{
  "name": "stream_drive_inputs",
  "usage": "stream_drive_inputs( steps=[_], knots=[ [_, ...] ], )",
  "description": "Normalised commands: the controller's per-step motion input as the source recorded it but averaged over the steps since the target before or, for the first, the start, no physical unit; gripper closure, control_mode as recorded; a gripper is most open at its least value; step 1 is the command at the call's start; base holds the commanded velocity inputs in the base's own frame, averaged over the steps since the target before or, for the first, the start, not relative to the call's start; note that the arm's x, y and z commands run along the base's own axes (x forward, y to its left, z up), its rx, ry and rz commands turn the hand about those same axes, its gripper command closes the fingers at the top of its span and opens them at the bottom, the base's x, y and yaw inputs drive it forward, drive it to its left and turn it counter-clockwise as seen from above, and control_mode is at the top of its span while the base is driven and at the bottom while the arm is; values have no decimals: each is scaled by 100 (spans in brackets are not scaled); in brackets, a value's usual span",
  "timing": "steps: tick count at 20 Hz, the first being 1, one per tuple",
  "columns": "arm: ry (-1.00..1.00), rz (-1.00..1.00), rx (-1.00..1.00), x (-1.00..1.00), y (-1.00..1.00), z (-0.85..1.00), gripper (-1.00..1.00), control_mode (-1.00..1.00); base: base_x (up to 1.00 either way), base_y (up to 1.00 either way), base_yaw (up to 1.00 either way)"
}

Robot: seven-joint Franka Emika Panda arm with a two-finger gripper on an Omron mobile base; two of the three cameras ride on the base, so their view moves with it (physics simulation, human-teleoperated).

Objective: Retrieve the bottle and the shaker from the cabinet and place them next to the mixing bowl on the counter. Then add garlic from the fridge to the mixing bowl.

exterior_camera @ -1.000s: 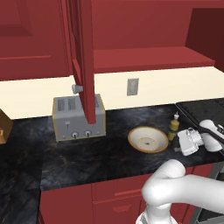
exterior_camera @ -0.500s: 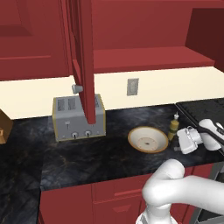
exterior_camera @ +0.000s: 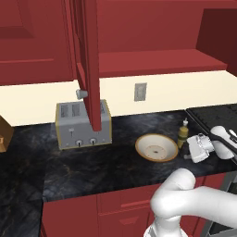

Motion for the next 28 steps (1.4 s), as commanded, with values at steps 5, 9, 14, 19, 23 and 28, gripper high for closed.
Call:
stream_drive_inputs(
  steps=[5, 9, 14, 19, 23, 28],
  knots=[
    [0, 0, 0, -2, 0, -4, -100, -100, 0, 0, 0],
    [0, 0, 0, -15, 0, -15, -100, -100, 0, 0, 0],
    [0, -1, 0, -6, -18, -15, -100, -100, 0, 0, 0],
    [0, -3, 0, 0, -42, -1, -100, -100, 0, 0, 0],
    [0, -7, 1, -4, -19, 12, -100, -100, 0, 0, 0],
    [0, -17, 8, -45, 0, 42, -100, -100, 0, 0, 0]
  ],
)
